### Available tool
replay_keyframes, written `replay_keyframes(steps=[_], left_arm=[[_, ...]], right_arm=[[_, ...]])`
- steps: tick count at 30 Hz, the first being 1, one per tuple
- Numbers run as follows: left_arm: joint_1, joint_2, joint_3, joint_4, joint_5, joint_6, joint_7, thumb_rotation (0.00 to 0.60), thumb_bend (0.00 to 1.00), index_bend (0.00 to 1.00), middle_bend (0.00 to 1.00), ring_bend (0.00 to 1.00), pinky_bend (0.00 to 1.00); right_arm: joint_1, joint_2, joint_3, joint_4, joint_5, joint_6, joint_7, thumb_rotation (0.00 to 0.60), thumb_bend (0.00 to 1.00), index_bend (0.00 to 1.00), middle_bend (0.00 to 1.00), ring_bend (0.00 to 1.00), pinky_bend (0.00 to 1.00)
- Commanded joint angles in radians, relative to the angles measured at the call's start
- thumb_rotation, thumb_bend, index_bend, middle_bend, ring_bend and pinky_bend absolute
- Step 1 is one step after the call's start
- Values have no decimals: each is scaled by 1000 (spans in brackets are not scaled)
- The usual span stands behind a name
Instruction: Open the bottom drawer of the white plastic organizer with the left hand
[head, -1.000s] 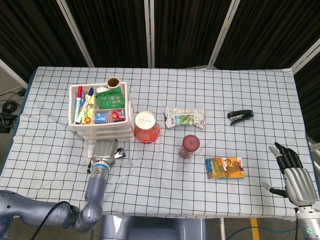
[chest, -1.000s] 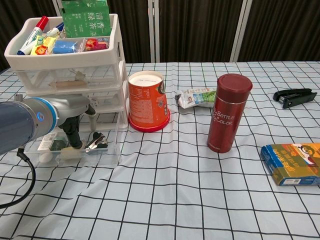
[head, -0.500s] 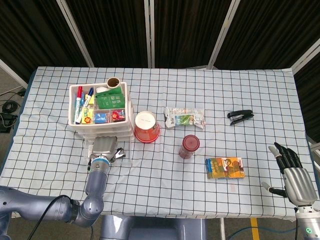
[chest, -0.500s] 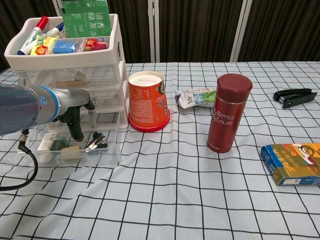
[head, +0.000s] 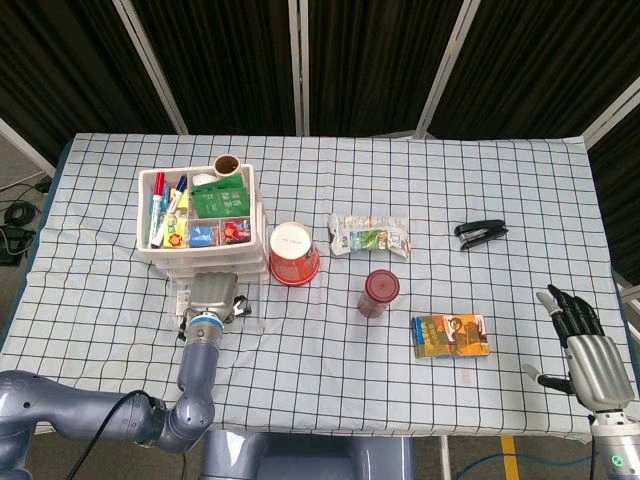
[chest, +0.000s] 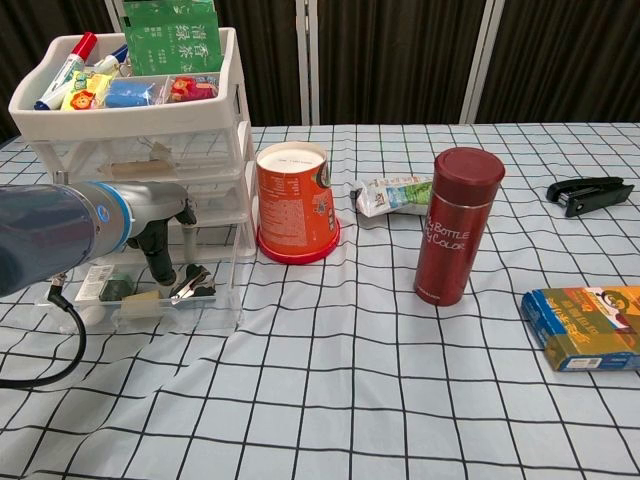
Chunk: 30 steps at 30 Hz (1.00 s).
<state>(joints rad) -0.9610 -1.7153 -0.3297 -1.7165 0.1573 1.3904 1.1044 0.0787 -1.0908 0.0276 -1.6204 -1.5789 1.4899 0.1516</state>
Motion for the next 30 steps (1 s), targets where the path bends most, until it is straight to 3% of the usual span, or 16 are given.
replay_keyframes(steps=[1, 30], left_arm=[[-2, -6, 4, 10, 3, 3, -1, 600, 394, 425, 1000, 996, 904], [-6, -62, 11, 78, 27, -2, -16, 600, 399, 447, 1000, 995, 904]], right_arm=[[0, 0, 0, 0, -1, 0, 1, 600, 30, 0, 0, 0, 0], [0, 2, -1, 0, 1, -1, 5, 600, 30, 0, 0, 0, 0]])
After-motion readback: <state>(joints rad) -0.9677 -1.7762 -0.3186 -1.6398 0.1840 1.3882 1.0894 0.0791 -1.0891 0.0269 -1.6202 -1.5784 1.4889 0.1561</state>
